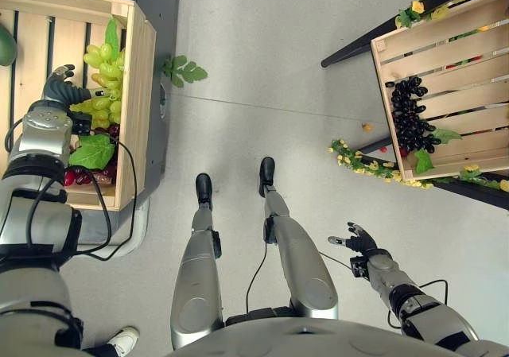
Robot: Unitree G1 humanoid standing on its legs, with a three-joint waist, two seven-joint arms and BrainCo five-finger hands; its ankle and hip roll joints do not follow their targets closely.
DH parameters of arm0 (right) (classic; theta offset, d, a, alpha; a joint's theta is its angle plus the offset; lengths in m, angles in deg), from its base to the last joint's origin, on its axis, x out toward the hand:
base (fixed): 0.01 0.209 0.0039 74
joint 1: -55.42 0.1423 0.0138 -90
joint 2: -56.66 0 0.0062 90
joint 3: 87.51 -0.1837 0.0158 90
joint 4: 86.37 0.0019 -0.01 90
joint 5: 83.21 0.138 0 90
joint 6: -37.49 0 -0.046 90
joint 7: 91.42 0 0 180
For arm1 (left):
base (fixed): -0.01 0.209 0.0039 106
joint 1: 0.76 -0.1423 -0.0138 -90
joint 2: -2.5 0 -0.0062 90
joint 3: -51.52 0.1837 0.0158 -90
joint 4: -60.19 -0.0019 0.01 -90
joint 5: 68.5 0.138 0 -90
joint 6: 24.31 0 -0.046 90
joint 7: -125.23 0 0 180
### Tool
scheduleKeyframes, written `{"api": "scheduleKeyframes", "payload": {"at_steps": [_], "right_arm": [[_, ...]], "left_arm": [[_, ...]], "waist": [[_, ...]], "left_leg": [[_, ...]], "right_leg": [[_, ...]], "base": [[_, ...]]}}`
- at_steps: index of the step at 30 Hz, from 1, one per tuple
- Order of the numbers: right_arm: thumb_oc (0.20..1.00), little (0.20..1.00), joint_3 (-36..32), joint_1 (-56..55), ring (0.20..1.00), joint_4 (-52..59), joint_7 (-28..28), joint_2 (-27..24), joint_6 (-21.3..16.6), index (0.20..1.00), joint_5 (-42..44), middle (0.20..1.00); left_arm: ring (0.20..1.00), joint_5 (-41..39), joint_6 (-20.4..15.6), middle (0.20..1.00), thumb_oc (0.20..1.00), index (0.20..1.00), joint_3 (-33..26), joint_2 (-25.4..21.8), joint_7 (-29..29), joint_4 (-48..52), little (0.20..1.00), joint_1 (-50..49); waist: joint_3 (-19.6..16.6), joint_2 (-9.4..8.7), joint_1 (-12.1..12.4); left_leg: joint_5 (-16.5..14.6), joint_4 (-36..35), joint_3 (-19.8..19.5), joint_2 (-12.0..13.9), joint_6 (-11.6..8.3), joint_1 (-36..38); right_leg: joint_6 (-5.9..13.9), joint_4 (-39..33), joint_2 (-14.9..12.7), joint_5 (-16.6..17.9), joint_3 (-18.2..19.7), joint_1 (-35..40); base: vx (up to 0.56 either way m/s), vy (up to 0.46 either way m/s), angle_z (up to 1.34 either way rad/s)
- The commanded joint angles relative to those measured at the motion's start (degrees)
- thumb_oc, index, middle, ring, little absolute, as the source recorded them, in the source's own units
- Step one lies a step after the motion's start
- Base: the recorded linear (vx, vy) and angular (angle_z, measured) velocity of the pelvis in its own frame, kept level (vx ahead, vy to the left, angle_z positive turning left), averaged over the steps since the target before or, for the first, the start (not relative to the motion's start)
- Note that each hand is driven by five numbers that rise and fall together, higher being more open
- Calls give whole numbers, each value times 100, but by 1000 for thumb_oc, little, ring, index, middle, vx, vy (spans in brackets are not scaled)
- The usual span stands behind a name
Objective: Pick up the fruits from the basket on one side to the basket on the other side
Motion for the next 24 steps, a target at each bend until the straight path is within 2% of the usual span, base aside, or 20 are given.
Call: {"api": "scheduleKeyframes", "payload": {"at_steps": [1,9,24], "right_arm": [[1000,1000,-112,-237,1000,-64,2,-266,78,1000,-13,1000],[1000,1000,-189,-239,1000,-22,6,-265,48,1000,-6,1000],[1000,1000,-292,-363,1000,177,-45,-350,25,1000,-8,1000]], "left_arm": [[1000,-56,-202,1000,1000,1000,-3,139,199,171,1000,-272],[1000,-100,-272,1000,1000,1000,-286,-146,31,371,1000,-538],[1000,-599,-374,1000,1000,1000,-459,-658,225,1176,1000,-1190]], "waist": [[-14,321,-80],[15,361,-19],[74,411,61]], "left_leg": [[346,-373,-258,-80,45,-332],[345,-373,-275,-84,42,-334],[361,-373,-289,-106,56,-314]], "right_leg": [[782,15,-27,55,73,-167],[782,15,-29,42,46,-155],[790,15,-35,54,37,-127]], "base": [[0,0,0],[0,0,0],[0,0,0]]}}
